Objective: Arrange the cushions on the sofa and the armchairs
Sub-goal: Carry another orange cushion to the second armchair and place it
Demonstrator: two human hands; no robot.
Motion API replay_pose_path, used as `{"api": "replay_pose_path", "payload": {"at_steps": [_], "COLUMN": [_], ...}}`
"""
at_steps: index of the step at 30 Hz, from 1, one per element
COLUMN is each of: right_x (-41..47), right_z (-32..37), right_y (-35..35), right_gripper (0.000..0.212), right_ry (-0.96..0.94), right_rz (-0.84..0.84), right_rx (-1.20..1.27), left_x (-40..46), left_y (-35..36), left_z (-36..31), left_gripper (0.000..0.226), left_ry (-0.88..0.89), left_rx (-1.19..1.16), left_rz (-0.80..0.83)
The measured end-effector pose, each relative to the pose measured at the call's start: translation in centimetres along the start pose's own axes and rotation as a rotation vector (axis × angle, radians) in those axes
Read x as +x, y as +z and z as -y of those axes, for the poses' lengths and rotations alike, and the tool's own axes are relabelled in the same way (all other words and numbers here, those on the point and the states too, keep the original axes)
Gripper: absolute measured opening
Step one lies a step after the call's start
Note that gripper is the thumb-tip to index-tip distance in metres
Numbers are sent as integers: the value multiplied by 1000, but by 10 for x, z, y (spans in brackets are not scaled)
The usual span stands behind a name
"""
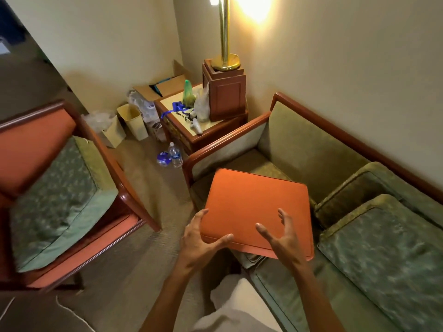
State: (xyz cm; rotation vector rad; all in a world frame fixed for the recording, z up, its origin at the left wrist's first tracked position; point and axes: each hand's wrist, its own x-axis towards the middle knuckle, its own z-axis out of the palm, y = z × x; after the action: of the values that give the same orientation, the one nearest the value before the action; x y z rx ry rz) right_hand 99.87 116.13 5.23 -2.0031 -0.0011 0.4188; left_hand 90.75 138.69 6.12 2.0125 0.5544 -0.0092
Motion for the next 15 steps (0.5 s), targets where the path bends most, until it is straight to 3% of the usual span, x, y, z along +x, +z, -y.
{"api": "replay_pose_path", "payload": {"at_steps": [3,6,12,15], "right_x": [40,80,159,197], "right_z": [6,14,26,18], "right_y": [17,31,31,23], "right_gripper": [116,116,117,116], "right_ry": [18,31,67,130], "right_rz": [34,65,93,73], "right_rx": [18,41,40,-12], "left_x": [34,71,162,209], "left_y": [-12,-26,-22,-8], "left_z": [3,2,-22,-28], "left_gripper": [105,117,115,104], "left_ry": [-12,-65,-119,-105], "left_rx": [22,51,85,136], "left_rz": [5,6,48,115]}}
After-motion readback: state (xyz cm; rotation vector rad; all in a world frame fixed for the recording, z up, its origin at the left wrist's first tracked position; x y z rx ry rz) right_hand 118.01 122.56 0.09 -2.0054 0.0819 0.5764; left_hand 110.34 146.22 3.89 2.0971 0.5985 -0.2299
